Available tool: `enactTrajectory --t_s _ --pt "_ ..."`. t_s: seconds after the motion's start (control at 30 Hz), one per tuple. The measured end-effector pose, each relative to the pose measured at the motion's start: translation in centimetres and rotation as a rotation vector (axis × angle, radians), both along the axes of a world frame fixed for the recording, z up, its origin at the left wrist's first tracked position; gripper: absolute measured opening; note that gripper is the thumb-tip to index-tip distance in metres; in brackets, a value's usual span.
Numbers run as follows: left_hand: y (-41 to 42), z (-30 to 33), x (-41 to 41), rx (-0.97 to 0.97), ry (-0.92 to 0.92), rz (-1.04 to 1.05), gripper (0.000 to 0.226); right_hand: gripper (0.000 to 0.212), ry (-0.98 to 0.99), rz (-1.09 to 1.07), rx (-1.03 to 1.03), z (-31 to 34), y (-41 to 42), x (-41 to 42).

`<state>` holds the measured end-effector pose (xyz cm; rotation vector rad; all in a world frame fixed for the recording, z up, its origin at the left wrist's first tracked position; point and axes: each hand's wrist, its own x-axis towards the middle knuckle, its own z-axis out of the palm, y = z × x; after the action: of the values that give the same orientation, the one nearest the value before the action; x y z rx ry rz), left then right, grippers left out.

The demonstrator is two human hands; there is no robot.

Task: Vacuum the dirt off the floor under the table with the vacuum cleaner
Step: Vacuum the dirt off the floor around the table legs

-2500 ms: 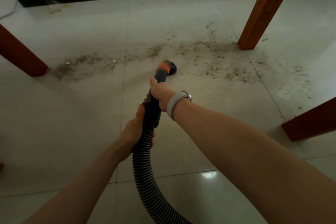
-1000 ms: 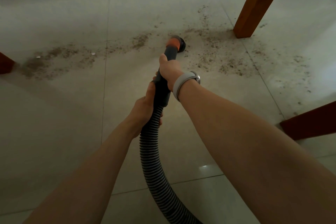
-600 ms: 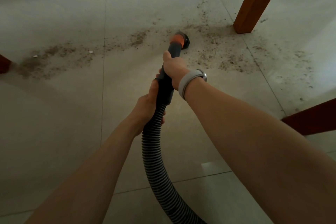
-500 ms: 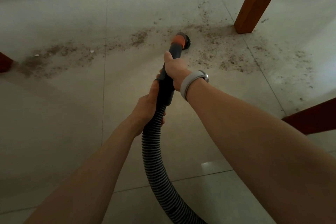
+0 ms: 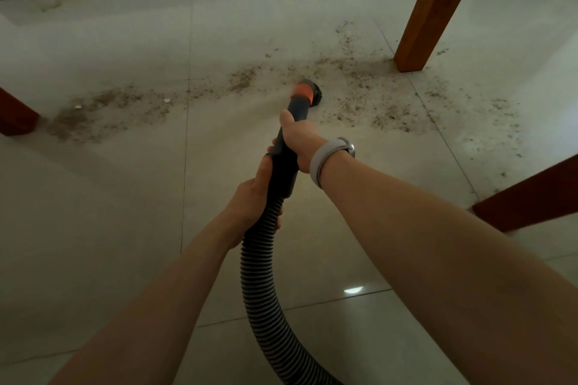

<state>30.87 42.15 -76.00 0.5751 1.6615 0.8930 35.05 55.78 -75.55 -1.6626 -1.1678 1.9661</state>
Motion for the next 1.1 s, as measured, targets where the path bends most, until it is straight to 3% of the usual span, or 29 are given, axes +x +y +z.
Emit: enactTrajectory --t_s 0.53,0.7,1.1 --pt "-4.8 0.7 -1.0 -0.021 0.005 0.059 0.074 0.045 -0.011 0.056 -0.014 0.1 -4.8 -2.2" --pt "-6.8 1.2 -1.5 -0.030 0.017 0.066 0.076 0.058 0.002 0.032 -0.037 -0.1 -6.9 -3.2" --pt "-7.2 1.7 -0.9 -0.018 0.050 0.020 0.074 0.052 0.026 -0.023 -0.068 -0.1 -7.3 -2.0"
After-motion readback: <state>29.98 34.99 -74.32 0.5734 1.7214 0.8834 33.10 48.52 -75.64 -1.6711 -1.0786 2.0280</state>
